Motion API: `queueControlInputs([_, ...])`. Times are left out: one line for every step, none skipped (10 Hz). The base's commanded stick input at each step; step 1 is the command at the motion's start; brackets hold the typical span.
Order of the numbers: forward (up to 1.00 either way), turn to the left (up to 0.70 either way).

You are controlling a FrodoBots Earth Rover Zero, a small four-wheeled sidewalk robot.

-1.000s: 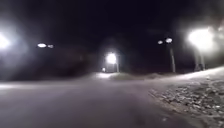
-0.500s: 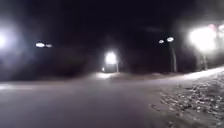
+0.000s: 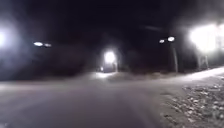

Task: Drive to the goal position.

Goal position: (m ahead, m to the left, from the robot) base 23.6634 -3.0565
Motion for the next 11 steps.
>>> queueControlInputs([1.00,0.00])
queueControlInputs([1.00,0.00])
queueControlInputs([1.00,0.00])
queueControlInputs([1.00,0.00])
queueControlInputs([1.00,0.00])
queueControlInputs([1.00,0.00])
queueControlInputs([1.00,0.00])
queueControlInputs([1.00,0.00])
queueControlInputs([1.00,0.00])
queueControlInputs([1.00,0.00])
queueControlInputs([1.00,0.24])
